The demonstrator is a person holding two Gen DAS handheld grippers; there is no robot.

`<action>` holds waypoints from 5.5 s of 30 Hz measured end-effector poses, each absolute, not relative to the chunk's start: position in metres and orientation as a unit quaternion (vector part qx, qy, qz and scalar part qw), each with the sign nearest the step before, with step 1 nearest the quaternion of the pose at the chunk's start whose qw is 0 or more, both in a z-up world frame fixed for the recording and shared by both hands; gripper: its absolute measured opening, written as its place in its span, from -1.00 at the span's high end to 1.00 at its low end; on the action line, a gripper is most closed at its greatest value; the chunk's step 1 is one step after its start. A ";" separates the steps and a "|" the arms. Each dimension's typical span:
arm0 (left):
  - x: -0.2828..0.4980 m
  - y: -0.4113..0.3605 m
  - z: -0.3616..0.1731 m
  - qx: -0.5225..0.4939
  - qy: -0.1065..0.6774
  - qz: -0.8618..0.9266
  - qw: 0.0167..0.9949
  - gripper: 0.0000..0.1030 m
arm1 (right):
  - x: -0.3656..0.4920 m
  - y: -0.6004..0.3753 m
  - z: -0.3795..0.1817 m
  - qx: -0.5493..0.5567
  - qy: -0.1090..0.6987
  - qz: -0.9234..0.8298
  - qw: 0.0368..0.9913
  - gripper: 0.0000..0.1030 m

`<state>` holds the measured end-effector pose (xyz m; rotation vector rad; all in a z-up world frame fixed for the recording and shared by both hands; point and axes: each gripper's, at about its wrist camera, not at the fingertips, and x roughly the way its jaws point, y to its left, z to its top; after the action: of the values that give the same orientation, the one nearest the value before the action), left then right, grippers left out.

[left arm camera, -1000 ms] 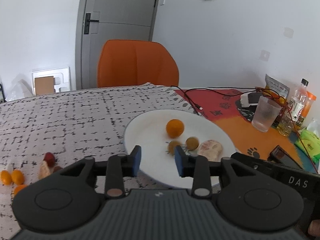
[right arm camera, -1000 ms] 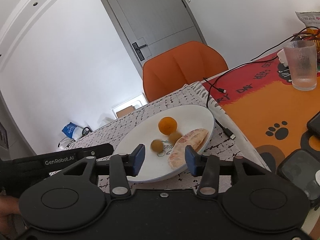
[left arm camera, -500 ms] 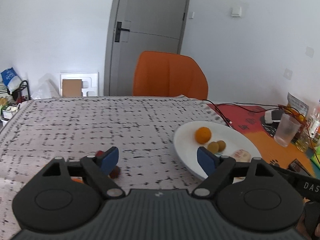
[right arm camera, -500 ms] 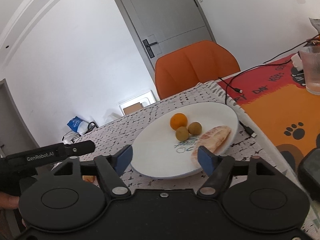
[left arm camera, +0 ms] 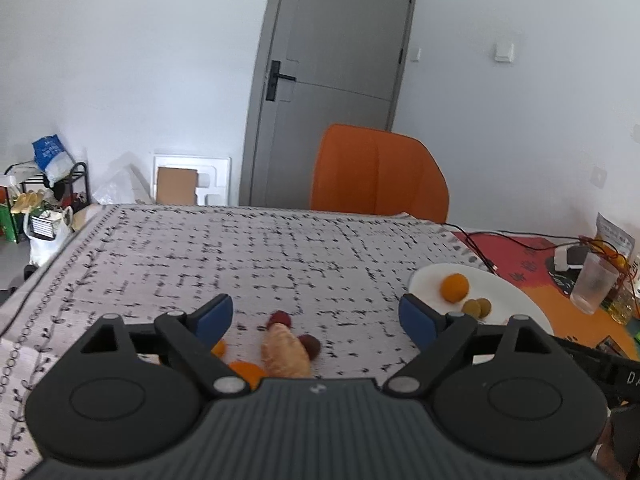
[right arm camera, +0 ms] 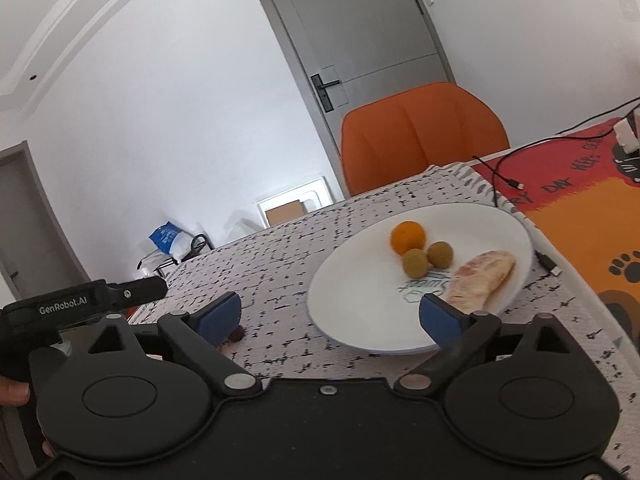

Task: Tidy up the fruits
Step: 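Move both tools back over the remaining fruits on the tablecloth, then grasp the large orange with the left tool while the right tool grasps the dark plum, then carry both fruits over the white bowl and open both tools to release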

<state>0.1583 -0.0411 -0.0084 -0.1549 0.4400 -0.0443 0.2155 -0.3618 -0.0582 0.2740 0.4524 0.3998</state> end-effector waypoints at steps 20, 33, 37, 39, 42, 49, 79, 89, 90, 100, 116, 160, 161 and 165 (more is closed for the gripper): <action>0.145 0.007 -0.024 -0.118 0.229 0.015 0.966 -0.73 | 0.215 -0.314 -0.057 0.090 0.227 0.237 0.940 -0.88; 0.151 0.014 -0.049 -0.134 0.253 0.010 0.958 -0.66 | 0.225 -0.293 -0.063 0.069 0.241 0.253 0.935 -0.65; 0.157 0.012 -0.056 -0.137 0.261 0.009 0.955 -0.59 | 0.228 -0.286 -0.066 0.063 0.246 0.256 0.933 -0.65; 0.160 0.012 -0.060 -0.141 0.265 0.007 0.954 -0.50 | 0.230 -0.283 -0.069 0.058 0.248 0.257 0.932 -0.59; 0.165 0.010 -0.066 -0.147 0.274 0.001 0.950 -0.32 | 0.234 -0.279 -0.071 0.051 0.254 0.261 0.930 -0.44; 0.177 0.007 -0.080 -0.161 0.291 -0.006 0.943 0.23 | 0.245 -0.270 -0.079 0.034 0.271 0.269 0.923 0.00; 0.165 0.053 -0.068 -0.186 0.273 0.019 0.944 0.24 | 0.287 -0.206 -0.094 -0.036 0.306 0.291 0.906 0.22; 0.164 0.059 -0.066 -0.187 0.271 0.023 0.944 0.24 | 0.293 -0.199 -0.098 -0.037 0.315 0.296 0.901 0.56; 0.163 0.059 -0.065 -0.186 0.270 0.023 0.944 0.24 | 0.293 -0.200 -0.098 -0.033 0.316 0.298 0.900 0.56; 0.161 0.046 -0.059 -0.180 0.264 0.008 0.947 0.24 | 0.274 -0.211 -0.087 -0.016 0.302 0.304 0.903 0.56; 0.170 -0.001 -0.048 -0.151 0.264 -0.023 0.952 0.24 | 0.260 -0.275 -0.064 0.027 0.263 0.265 0.927 0.56; 0.213 -0.146 -0.034 -0.051 0.267 -0.131 0.953 0.24 | 0.237 -0.413 -0.076 0.124 0.235 0.171 0.949 0.37; 0.215 -0.149 -0.034 -0.050 0.269 -0.133 0.953 0.24 | 0.237 -0.415 -0.076 0.125 0.234 0.169 0.949 0.34; 0.221 -0.161 -0.035 -0.048 0.270 -0.144 0.951 0.24 | 0.237 -0.422 -0.076 0.129 0.234 0.162 0.950 0.33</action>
<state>0.2210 -0.1607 -0.0354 -0.0972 0.5493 -0.2929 0.2367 -0.4219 -0.0763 0.2633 0.4766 0.3290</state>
